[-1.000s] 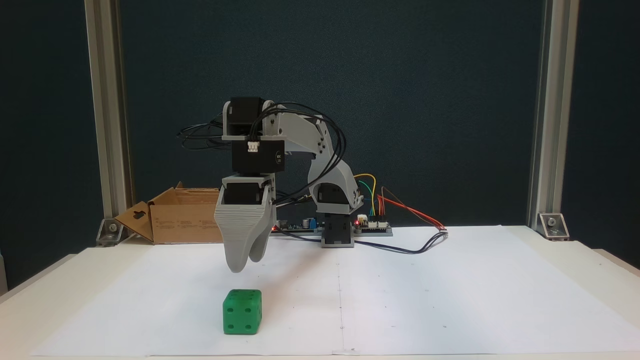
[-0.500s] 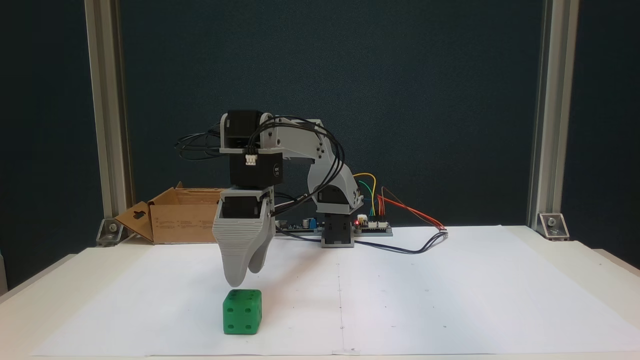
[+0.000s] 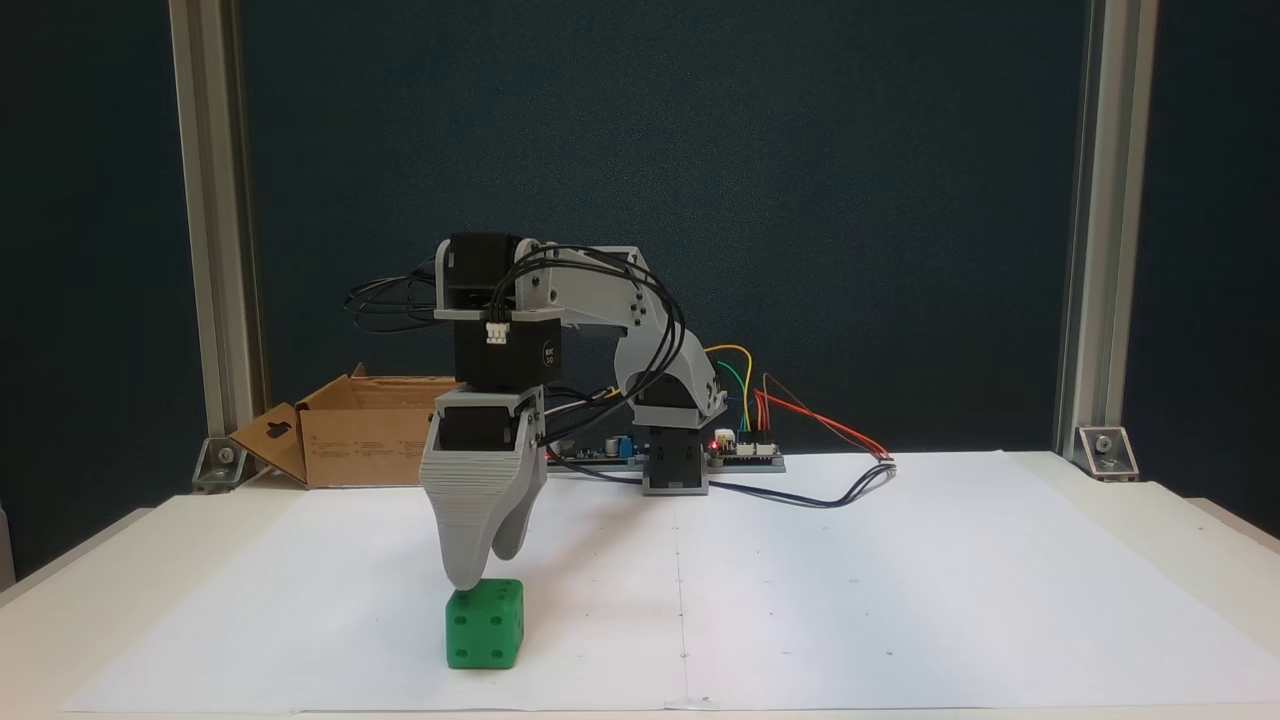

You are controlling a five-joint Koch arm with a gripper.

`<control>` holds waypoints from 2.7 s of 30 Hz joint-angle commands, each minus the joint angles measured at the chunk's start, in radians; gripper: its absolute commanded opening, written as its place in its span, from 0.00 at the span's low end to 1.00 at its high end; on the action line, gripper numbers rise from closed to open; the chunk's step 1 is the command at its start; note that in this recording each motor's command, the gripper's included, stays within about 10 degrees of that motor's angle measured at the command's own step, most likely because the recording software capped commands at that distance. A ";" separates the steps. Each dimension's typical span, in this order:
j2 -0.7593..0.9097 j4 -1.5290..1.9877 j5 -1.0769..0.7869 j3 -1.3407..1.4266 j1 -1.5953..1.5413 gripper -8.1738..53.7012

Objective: Grasp a green dice and put it in the bin.

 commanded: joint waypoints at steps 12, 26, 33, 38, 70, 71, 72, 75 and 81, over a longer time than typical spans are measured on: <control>-0.020 -0.021 0.025 -0.055 0.015 0.85; -0.029 -0.038 0.029 -0.055 0.017 0.85; -0.035 -0.040 0.032 -0.054 0.011 0.84; -0.048 -0.043 0.032 -0.054 0.006 0.83; -0.103 -0.084 0.031 -0.054 0.008 0.76; -0.104 -0.084 0.031 -0.054 0.008 0.76; -0.107 -0.083 0.031 -0.054 0.008 0.76; -0.112 -0.083 0.031 -0.054 0.008 0.72; -0.117 -0.084 0.031 -0.054 0.008 0.71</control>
